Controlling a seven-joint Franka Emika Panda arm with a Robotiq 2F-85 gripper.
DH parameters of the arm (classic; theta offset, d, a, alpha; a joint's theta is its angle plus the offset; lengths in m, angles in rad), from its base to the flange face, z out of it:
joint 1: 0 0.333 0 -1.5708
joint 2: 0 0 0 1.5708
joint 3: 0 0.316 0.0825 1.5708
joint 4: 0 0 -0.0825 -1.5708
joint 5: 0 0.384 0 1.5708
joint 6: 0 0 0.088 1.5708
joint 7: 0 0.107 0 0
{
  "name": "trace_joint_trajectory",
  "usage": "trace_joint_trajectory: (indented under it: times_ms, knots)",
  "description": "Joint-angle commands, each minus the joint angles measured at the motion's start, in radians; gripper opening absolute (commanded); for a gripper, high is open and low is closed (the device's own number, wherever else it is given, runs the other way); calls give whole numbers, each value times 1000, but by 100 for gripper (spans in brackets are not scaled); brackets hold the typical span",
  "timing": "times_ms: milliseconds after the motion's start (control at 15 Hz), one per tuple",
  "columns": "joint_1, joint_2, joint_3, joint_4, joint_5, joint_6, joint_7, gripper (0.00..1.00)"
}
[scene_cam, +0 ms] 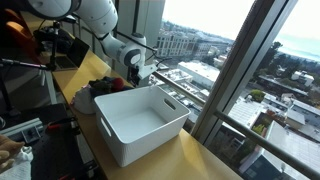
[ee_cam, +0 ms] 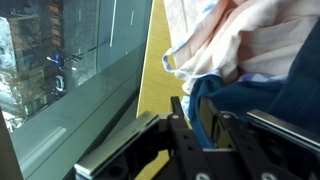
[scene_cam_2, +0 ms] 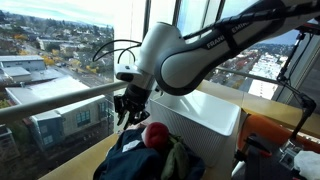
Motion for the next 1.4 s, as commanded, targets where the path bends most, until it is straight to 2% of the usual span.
trace_joint_trajectory:
  times_ms: [0, 133, 200, 267, 733, 1333]
  knots:
    - [10, 0, -10, 4, 13, -1, -6, 27]
    - [10, 0, -10, 4, 13, -1, -6, 27]
    - [10, 0, -10, 4, 13, -1, -6, 52]
    - [7, 3, -10, 7, 13, -4, -11, 54]
    - [-7, -7, -40, 47, 9, -72, -21, 99]
    - [18, -28, -98, 137, -10, -208, -7, 100]
